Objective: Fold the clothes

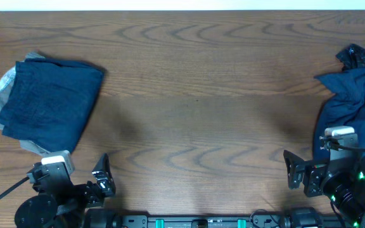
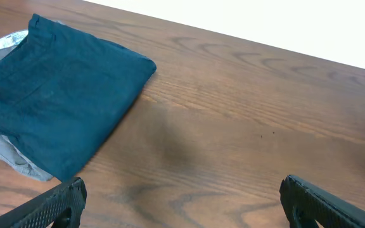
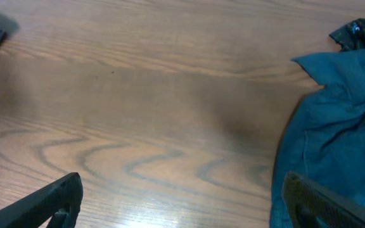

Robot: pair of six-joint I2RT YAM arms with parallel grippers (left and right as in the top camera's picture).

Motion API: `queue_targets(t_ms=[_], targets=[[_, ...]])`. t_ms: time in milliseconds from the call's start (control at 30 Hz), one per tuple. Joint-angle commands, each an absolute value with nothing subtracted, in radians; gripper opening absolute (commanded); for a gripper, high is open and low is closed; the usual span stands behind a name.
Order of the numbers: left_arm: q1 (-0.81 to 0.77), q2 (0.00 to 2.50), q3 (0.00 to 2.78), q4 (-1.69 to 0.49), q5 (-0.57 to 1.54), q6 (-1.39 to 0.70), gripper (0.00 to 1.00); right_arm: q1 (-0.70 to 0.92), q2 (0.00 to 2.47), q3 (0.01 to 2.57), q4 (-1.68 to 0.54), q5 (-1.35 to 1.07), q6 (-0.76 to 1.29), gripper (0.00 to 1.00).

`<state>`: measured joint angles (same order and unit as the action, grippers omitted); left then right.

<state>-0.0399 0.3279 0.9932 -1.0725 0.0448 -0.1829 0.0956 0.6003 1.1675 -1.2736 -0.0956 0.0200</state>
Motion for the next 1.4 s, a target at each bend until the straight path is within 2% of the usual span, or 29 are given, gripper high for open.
queue_targets(t_ms=[0,167,367,867,1233,1367], targets=[[-0.037,0.325,0.989,-1.068,0.033,-0.184,0.98,0.086,0.6,1.164,-1.281,-0.086,0.006,0.99],[-0.037,0.325,0.989,-1.068,0.033,-0.184,0.98,0.086,0.598,1.164,-1.291,-0.075,-0.009,0.99],[-0.037,0.325,0.989,-1.068,0.033,-0.184,0.98,0.112,0.554,1.102,-1.109,-0.083,-0.09,0.99],[-0.037,0.325,0.989,-1.068,0.033,-0.184,0.98,0.126,0.007,0.391,-0.441,-0.165,-0.113,0.99],[-0.037,0.325,0.989,-1.068,0.033,-0.184,0.98,0.128,0.005,0.016,0.067,-0.165,-0.223,0.99],[-0.037,0.325,0.989,-1.068,0.033,-0.184,0.98,0.13,0.005,0.006,-0.017,-0.165,-0.246,0.99]])
